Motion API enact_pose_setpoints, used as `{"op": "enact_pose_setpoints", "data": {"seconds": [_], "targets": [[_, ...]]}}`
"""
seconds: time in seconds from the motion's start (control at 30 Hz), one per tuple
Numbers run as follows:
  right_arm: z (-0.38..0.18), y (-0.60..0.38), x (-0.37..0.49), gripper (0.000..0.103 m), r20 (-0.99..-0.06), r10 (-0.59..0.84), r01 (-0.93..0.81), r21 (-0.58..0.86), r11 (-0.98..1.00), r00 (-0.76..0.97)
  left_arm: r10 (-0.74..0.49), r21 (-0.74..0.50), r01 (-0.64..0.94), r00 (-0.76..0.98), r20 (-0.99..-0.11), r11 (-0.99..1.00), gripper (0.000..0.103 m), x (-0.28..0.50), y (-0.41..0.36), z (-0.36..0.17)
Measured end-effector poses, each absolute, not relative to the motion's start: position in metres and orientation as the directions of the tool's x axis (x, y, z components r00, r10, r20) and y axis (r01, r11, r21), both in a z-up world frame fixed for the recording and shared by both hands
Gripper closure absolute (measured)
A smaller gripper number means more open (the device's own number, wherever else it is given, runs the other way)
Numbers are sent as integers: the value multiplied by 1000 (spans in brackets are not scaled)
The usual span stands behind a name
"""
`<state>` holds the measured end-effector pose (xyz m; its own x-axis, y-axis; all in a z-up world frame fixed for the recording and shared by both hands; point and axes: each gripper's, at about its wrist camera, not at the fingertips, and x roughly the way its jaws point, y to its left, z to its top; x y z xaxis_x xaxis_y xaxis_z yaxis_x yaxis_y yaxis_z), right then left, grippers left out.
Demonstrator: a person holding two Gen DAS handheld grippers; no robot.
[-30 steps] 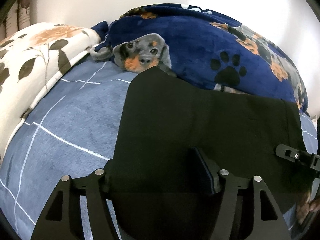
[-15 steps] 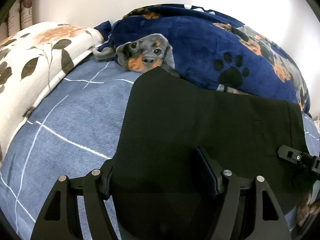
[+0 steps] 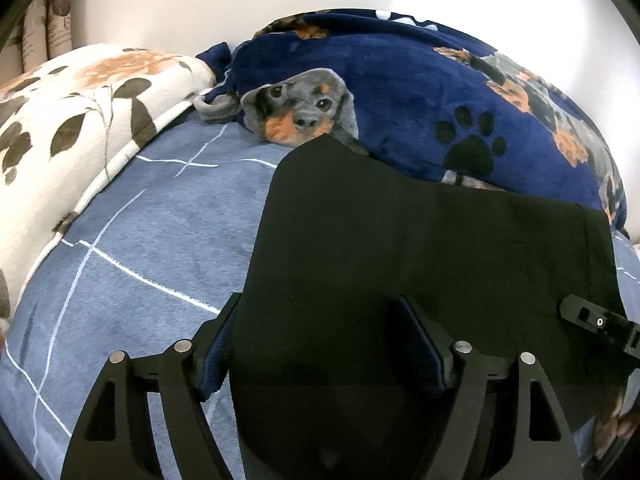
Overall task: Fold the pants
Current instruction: 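Lay the orange-lined trouser end down over the folded trousers with the right gripper, then open both grippers and release the folded trousers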
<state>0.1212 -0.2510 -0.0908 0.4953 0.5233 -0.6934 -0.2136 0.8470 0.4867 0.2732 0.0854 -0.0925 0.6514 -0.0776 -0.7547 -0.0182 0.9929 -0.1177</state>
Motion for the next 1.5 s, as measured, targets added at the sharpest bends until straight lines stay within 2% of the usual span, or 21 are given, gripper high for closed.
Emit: {"op": "enact_pose_setpoints", "data": {"seconds": [0.17, 0.57, 0.6, 0.83, 1.07, 1.17, 1.37, 1.5], "targets": [[-89, -246, 119, 55, -706, 491, -222, 444, 868, 510, -61, -107, -32, 651, -757, 994, 22, 273, 85, -93], [-84, -237, 110, 30, -724, 402, -209, 346, 915, 561, -25, -92, -70, 646, -763, 993, 14, 271, 86, -93], [-83, -238, 108, 26, -724, 379, -193, 330, 924, 576, -19, -87, -74, 647, -763, 993, 13, 271, 86, -92], [-70, -242, 90, 24, -714, 287, -130, 268, 955, 638, 41, -20, -84, 662, -748, 996, 13, 262, 80, -88], [-46, -240, 51, 19, -685, 288, -149, 256, 955, 669, 141, 86, -114, 695, -705, 990, 13, 238, 73, -74], [-35, -239, 38, 17, -669, 311, -164, 276, 947, 675, 180, 125, -130, 712, -679, 984, 8, 223, 70, -63], [-18, -229, 18, 14, -655, 337, -191, 286, 939, 676, 208, 177, -123, 749, -629, 977, 6, 195, 62, -40], [-10, -225, 4, 14, -645, 350, -202, 295, 934, 679, 173, 140, -110, 787, -592, 984, 3, 174, 60, -18]]}}
